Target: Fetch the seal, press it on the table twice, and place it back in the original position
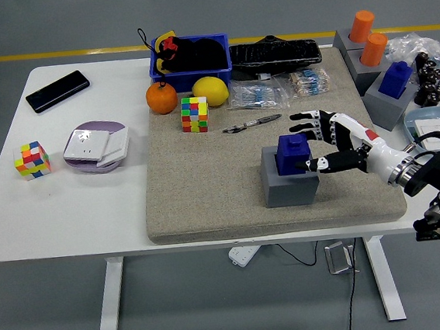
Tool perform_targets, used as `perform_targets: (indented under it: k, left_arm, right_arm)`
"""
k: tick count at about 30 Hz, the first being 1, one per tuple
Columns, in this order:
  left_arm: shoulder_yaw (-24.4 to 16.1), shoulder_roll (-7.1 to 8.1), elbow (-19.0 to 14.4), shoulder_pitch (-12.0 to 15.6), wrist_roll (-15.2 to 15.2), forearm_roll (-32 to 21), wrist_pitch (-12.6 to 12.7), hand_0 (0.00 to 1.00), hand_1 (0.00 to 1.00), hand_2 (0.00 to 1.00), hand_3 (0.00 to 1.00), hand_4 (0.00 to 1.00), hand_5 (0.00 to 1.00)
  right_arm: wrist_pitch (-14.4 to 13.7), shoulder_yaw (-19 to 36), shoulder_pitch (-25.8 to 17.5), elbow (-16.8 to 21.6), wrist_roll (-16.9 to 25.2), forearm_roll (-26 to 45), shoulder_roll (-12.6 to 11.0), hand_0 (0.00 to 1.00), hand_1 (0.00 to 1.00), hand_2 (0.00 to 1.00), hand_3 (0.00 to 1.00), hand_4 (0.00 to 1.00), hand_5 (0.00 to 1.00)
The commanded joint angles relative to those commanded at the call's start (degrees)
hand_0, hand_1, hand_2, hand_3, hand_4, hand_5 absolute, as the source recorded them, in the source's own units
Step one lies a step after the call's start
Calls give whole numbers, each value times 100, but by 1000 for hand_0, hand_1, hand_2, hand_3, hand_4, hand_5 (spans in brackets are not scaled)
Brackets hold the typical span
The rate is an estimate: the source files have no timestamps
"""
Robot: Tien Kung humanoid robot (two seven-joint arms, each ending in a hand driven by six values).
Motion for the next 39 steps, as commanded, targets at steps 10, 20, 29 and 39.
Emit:
perform_targets:
  k: [10,20,29,39]
  left_arm:
    - [26,-4,17,7,5,-25,-6,724,690,687,740,639,313]
    - [-8,-17,2,-3,-4,-1,-6,723,690,687,741,641,315]
    - [22,-7,8,-5,-10,-25,-28,726,690,687,741,642,313]
    - [39,-12,13,-3,-15,-41,-42,725,691,687,741,645,309]
  right_arm:
    - [-156,-63,-38,48,47,34,-6,743,673,670,726,875,2]
    - [-192,-138,-42,38,51,141,-12,659,599,620,684,814,2]
    - [-99,-169,-49,17,40,153,-11,646,588,602,673,811,2]
    - [-139,-198,-54,15,54,132,-10,636,550,546,609,785,2]
